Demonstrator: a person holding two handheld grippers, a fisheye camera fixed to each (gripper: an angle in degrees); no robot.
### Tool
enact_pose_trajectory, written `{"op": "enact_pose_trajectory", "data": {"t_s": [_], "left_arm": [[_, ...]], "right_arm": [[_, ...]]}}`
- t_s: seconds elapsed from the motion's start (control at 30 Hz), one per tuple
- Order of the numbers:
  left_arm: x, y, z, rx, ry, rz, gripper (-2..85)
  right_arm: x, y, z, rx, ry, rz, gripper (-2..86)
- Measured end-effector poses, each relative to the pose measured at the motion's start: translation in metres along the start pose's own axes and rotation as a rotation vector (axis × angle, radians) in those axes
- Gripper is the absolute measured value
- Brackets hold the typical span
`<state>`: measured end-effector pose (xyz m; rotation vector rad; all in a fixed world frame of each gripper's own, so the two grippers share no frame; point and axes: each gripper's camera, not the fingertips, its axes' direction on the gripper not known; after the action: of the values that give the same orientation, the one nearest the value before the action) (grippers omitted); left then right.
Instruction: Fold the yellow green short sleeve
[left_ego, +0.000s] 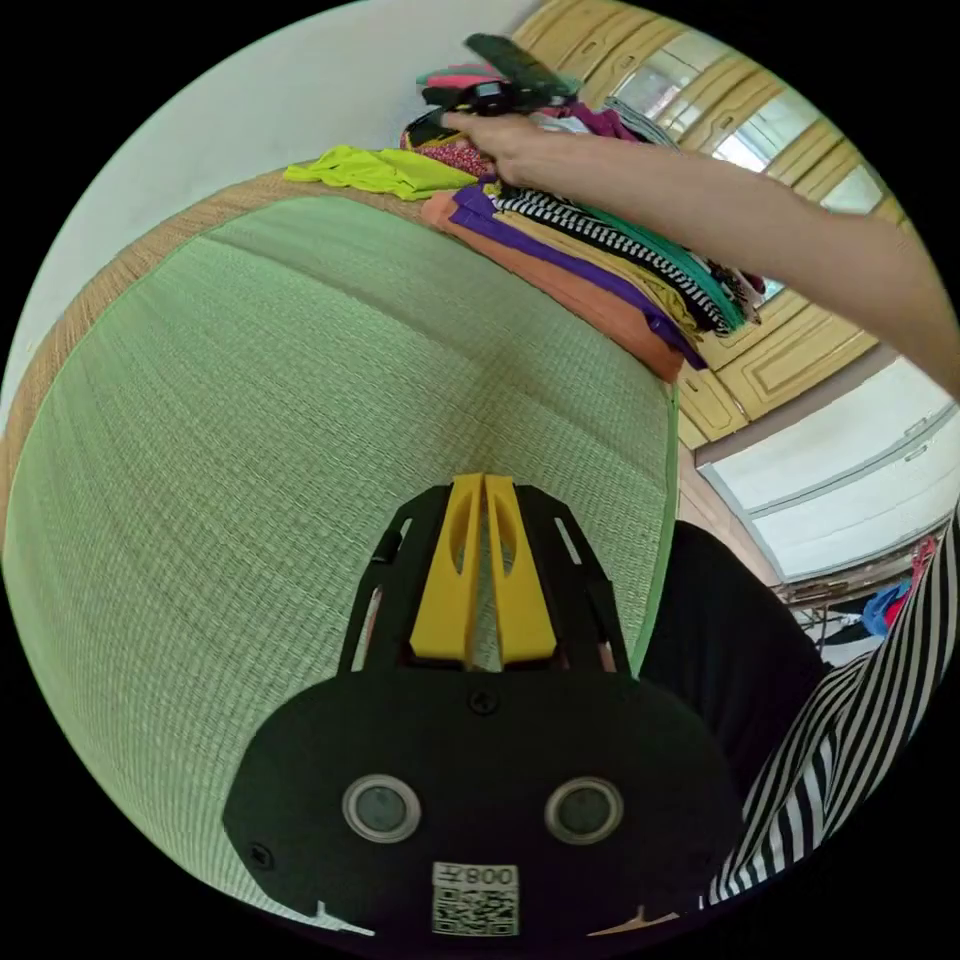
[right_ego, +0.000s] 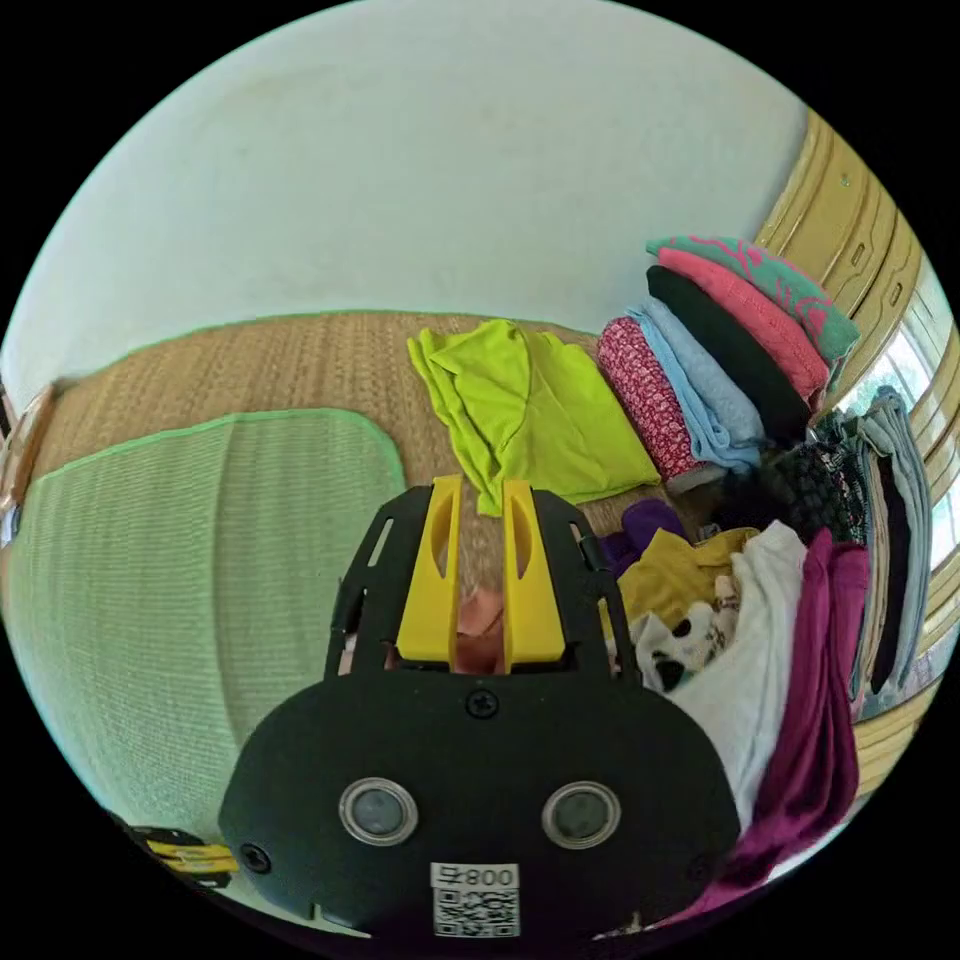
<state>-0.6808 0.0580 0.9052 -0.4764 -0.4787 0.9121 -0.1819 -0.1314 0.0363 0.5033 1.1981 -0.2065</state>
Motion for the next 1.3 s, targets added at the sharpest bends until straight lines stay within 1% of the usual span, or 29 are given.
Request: {"op": "enact_pose_trajectory", "data": {"t_s": [0.07, 0.17, 0.4, 0.47, 0.6, 0.67, 0.7, 0.77, 0.8, 0.83, 0.87, 0.9, 1.0, 1.07, 1.17, 1.3], "left_arm": [[0.006, 0.005, -0.015, 0.009, -0.029, 0.015, 0.3], [0.013, 0.009, -0.04, 0.009, -0.064, 0.031, 0.3], [0.026, 0.019, -0.101, 0.012, -0.125, 0.056, 0.3], [0.027, 0.02, -0.117, 0.013, -0.132, 0.055, 0.3], [0.028, 0.022, -0.153, 0.013, -0.13, 0.052, 0.3], [0.028, 0.022, -0.169, 0.013, -0.127, 0.048, 0.3], [0.026, 0.022, -0.18, 0.015, -0.117, 0.041, 0.3], [0.019, 0.022, -0.196, 0.02, -0.072, 0.0, 0.3], [0.011, 0.023, -0.208, 0.026, -0.019, -0.042, 0.3], [0.006, 0.024, -0.213, 0.029, 0.013, -0.067, 0.3], [-0.004, 0.026, -0.224, 0.036, 0.085, -0.124, 0.2], [-0.012, 0.03, -0.236, 0.042, 0.146, -0.177, 0.2], [-0.021, 0.048, -0.277, 0.081, 0.206, -0.262, 0.2], [-0.025, 0.063, -0.307, 0.113, 0.246, -0.315, 0.2], [-0.032, 0.092, -0.358, 0.171, 0.322, -0.408, 0.3], [-0.034, 0.135, -0.435, 0.292, 0.374, -0.508, 0.8]], "right_arm": [[0.018, -0.022, 0.05, -0.064, 0.006, 0.047, 7.8], [0.035, -0.044, 0.1, -0.138, -0.027, 0.09, 8.3], [0.067, -0.075, 0.181, -0.224, -0.038, 0.17, 6.7], [0.075, -0.078, 0.21, -0.29, -0.042, 0.187, 5.1], [0.087, -0.08, 0.23, -0.31, -0.056, 0.215, 1.8], [0.096, -0.078, 0.235, -0.308, -0.102, 0.241, 0.9], [0.099, -0.077, 0.234, -0.304, -0.123, 0.25, 0.8], [0.113, -0.069, 0.228, -0.272, -0.276, 0.311, 0.4], [0.115, -0.066, 0.225, -0.261, -0.321, 0.325, 0.4], [0.119, -0.06, 0.216, -0.237, -0.409, 0.339, 0.3], [0.118, -0.054, 0.205, -0.21, -0.476, 0.327, 0.2], [0.116, -0.051, 0.199, -0.207, -0.503, 0.316, 0.2], [0.099, -0.028, 0.156, -0.16, -0.62, 0.198, 0.3], [0.083, 0.007, 0.117, -0.15, -0.7, 0.1, 0.4], [0.067, 0.065, 0.065, -0.132, -0.809, 0.023, 0.9], [0.048, 0.14, 0.013, -0.181, -0.879, -0.044, 2.2]]}}
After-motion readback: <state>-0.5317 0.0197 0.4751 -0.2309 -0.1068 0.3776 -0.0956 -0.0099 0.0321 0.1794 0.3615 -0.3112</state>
